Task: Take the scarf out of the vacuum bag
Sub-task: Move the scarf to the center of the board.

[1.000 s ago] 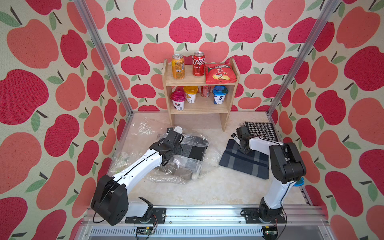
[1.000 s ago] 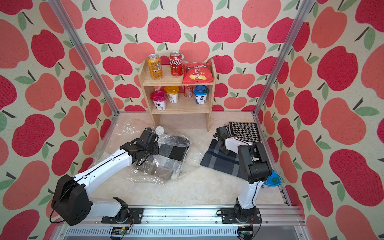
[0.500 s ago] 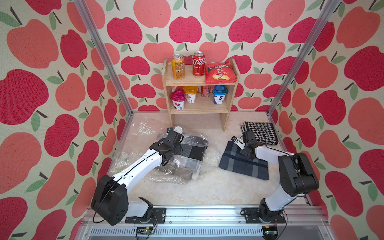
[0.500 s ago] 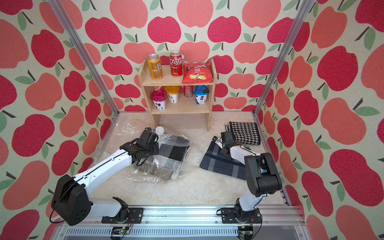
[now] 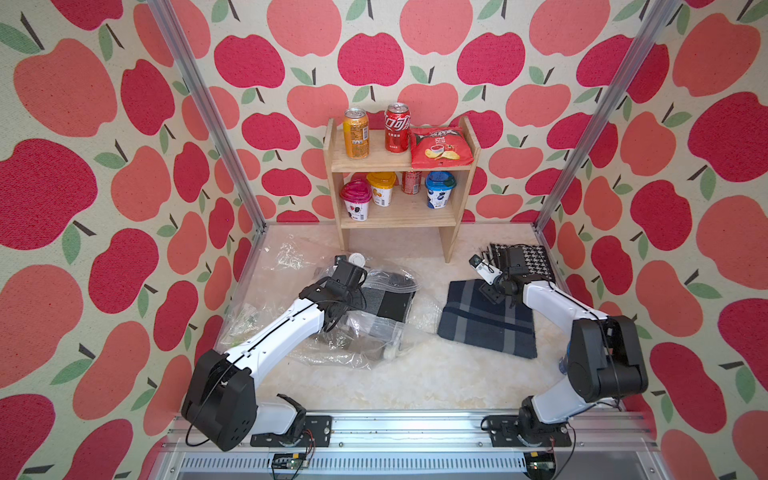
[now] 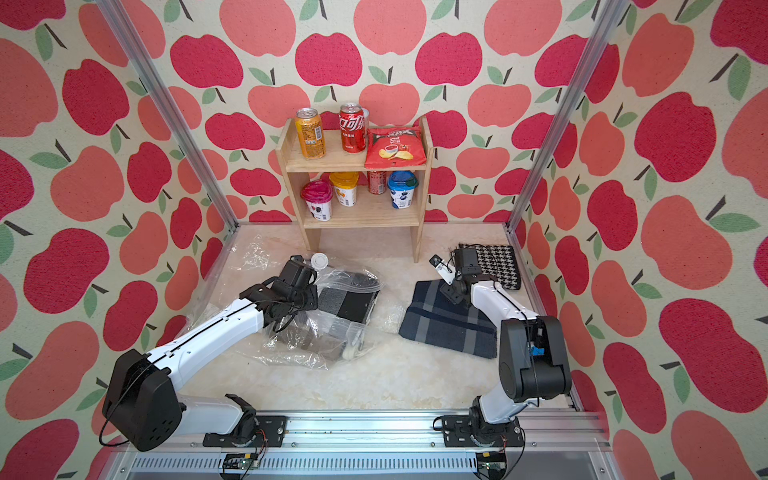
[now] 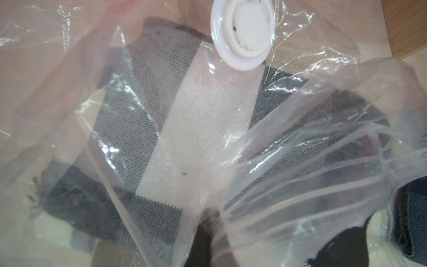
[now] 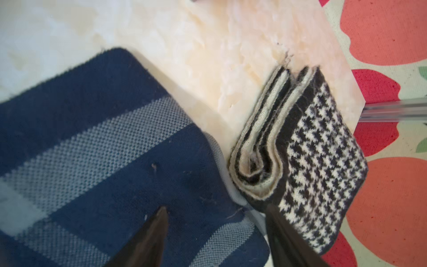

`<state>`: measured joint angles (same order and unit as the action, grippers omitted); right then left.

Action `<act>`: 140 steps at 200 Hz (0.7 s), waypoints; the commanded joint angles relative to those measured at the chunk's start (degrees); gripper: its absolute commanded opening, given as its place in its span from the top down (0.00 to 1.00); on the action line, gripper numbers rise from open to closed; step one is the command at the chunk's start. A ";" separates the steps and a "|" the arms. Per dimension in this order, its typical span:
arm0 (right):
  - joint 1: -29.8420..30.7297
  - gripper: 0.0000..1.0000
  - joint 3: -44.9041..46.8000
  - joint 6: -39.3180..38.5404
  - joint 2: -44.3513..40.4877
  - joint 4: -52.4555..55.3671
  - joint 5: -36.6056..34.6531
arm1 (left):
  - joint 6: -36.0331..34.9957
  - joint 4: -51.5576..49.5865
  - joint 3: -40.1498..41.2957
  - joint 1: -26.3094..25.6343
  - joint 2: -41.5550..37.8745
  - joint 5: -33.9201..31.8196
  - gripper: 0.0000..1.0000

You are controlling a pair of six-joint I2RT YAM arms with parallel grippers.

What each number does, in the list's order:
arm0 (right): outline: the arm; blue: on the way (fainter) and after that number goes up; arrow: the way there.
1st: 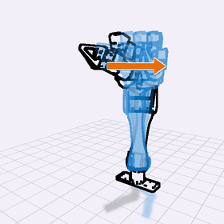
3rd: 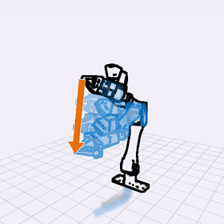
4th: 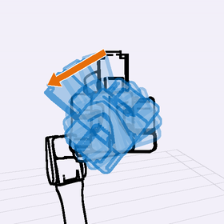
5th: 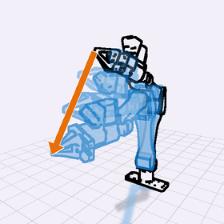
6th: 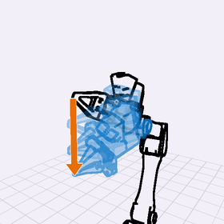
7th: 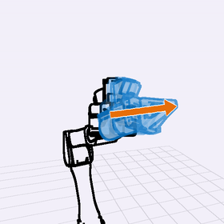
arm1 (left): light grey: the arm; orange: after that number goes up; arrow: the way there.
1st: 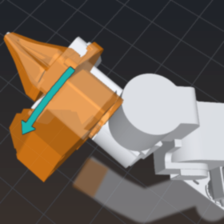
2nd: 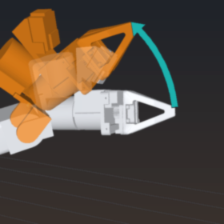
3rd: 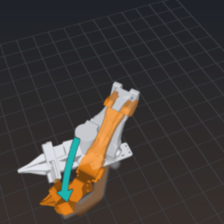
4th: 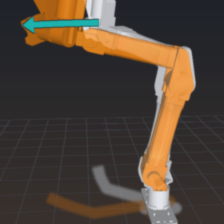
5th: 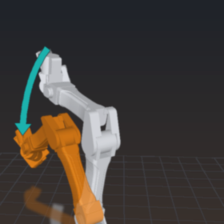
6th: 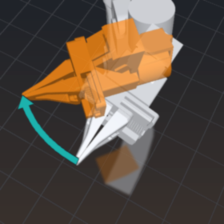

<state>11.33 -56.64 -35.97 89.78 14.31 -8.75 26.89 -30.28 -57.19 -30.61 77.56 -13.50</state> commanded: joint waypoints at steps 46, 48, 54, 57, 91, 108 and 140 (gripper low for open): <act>-2.23 0.00 -17.69 53.99 2.71 21.43 5.13 | -0.07 -0.82 -0.71 0.55 -0.99 -0.23 1.00; -2.20 0.00 -18.15 55.30 3.06 22.53 4.95 | -0.04 -0.78 -0.75 0.55 -0.98 -0.22 1.00; -1.91 0.00 -18.49 60.54 3.76 24.53 4.90 | -0.03 -0.72 -0.73 0.63 -0.98 -0.21 1.00; -1.76 0.00 -18.13 62.72 3.76 25.01 5.23 | 0.00 -0.67 -0.82 0.56 -0.96 -0.21 1.00; 1.68 0.00 -10.35 83.18 1.74 22.91 9.72 | -0.22 -0.66 -0.61 0.55 -1.18 -0.23 1.00; 5.42 0.00 -11.28 87.96 3.42 26.27 8.22 | -0.24 -0.54 -0.45 0.58 -1.27 -0.23 1.00; 9.74 0.00 -13.06 94.07 8.62 30.86 8.55 | 0.05 -0.26 -0.14 0.56 -1.15 -0.08 1.00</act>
<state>18.98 -68.18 47.48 95.00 39.27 -1.08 27.05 -30.24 -57.19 -30.61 77.56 -13.04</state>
